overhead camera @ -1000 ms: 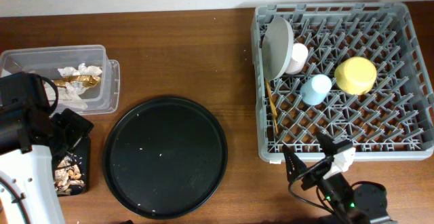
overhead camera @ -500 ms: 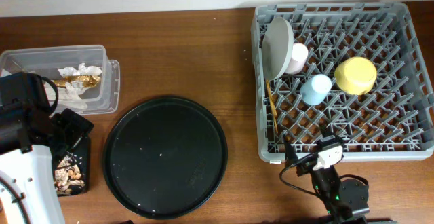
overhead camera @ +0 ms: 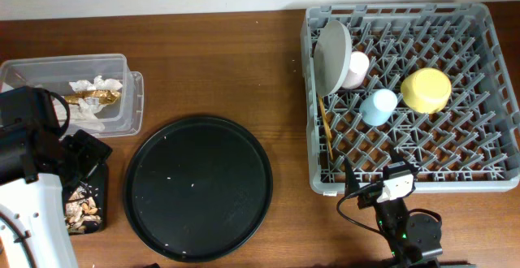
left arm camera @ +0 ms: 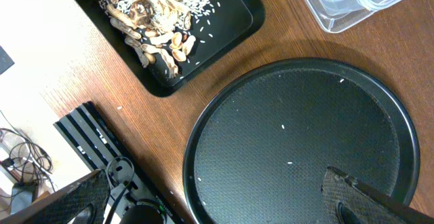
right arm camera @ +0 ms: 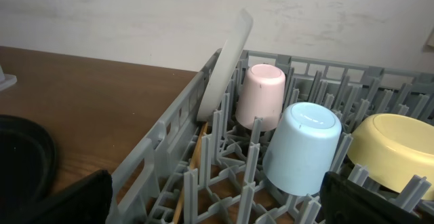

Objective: Sort waste into correct bins and load items into the dishwasher rack

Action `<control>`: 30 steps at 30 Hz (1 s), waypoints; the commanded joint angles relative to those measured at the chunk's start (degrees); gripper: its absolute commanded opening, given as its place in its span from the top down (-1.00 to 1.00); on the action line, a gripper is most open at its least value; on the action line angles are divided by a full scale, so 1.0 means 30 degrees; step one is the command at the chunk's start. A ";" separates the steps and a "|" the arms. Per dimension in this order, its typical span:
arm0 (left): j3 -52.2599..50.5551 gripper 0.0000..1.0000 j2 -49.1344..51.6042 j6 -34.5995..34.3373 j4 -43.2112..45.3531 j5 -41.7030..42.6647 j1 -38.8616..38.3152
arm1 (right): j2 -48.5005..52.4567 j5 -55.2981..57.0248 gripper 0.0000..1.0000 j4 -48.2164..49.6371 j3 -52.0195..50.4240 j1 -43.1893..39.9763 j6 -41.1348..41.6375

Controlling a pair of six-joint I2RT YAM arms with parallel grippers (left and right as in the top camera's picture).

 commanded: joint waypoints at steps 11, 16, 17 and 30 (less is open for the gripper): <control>-0.5967 -0.99 -0.5413 0.0794 0.4881 0.0597 -0.1042 | -0.0146 0.0306 -0.97 -0.0066 -0.0175 -0.0102 0.0007; -1.7303 -0.99 -1.4615 0.0809 1.6240 0.1100 -0.3242 | -0.0146 0.0306 -0.97 -0.0058 -0.0175 -0.0102 0.0015; -1.8906 -0.99 -1.5744 0.0809 1.7690 0.1421 -0.3228 | -0.0146 0.0306 -0.97 -0.0058 -0.0175 -0.0102 0.0007; -2.6206 -0.99 -2.2148 0.6812 2.3707 0.2404 -0.4328 | -0.0146 0.0306 -0.97 -0.0058 -0.0175 -0.0102 0.0007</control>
